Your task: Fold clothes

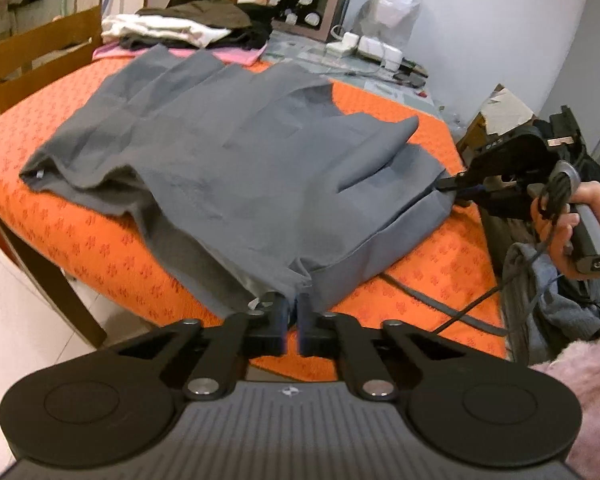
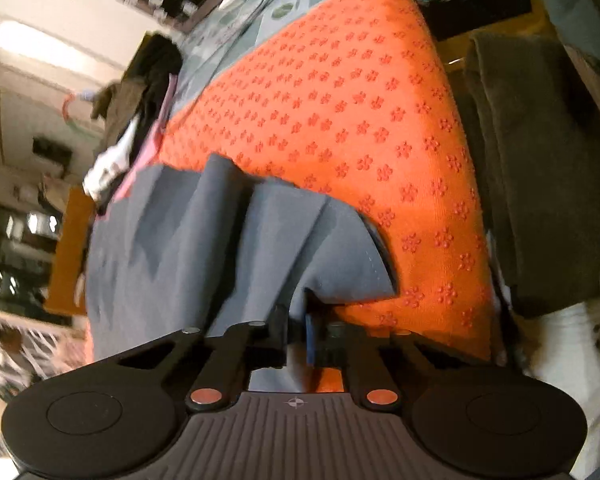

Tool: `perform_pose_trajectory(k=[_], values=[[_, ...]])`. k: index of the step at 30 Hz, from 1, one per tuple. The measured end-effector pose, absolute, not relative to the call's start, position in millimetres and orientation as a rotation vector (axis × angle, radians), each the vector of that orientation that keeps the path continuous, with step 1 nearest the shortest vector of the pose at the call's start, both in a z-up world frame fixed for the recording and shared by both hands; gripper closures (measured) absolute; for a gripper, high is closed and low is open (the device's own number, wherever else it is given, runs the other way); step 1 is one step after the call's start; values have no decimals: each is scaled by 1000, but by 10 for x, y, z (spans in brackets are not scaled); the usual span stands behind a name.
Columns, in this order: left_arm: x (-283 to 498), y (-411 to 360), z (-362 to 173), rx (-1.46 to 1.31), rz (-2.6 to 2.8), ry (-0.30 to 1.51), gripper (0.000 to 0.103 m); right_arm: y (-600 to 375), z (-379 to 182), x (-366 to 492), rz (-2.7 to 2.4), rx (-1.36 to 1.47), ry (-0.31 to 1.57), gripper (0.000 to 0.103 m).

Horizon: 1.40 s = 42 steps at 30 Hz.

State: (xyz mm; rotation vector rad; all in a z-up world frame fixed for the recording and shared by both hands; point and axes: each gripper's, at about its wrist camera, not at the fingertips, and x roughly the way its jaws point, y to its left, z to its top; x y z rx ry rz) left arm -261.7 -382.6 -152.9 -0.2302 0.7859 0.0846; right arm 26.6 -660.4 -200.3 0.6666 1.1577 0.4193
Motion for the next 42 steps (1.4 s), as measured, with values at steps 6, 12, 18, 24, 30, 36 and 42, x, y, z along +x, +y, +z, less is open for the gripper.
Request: perform_pose_trajectory(k=[6, 12, 18, 24, 30, 36, 42], values=[[-2584, -3819, -1190, -251, 42, 705, 101, -6664, -1661, 294, 422, 742, 1050, 96], [-2482, -3630, -839, -338, 28, 636, 101, -6453, -1211, 507, 462, 708, 974, 97], [-2376, -3215, -592, -486, 79, 563, 101, -5955, -811, 832, 528, 623, 925, 97], [-2290, -2562, -559, -691, 150, 521, 101, -4949, -530, 1247, 598, 522, 891, 97], [-2284, -1736, -744, -892, 226, 513, 101, -3684, -417, 1384, 679, 356, 874, 97], [-2385, -999, -1003, -1023, 288, 565, 101, -2395, -489, 1357, 757, 169, 896, 97], [-2468, -495, -1414, -1114, 335, 665, 101, -1505, -799, 1210, 802, -11, 926, 97]])
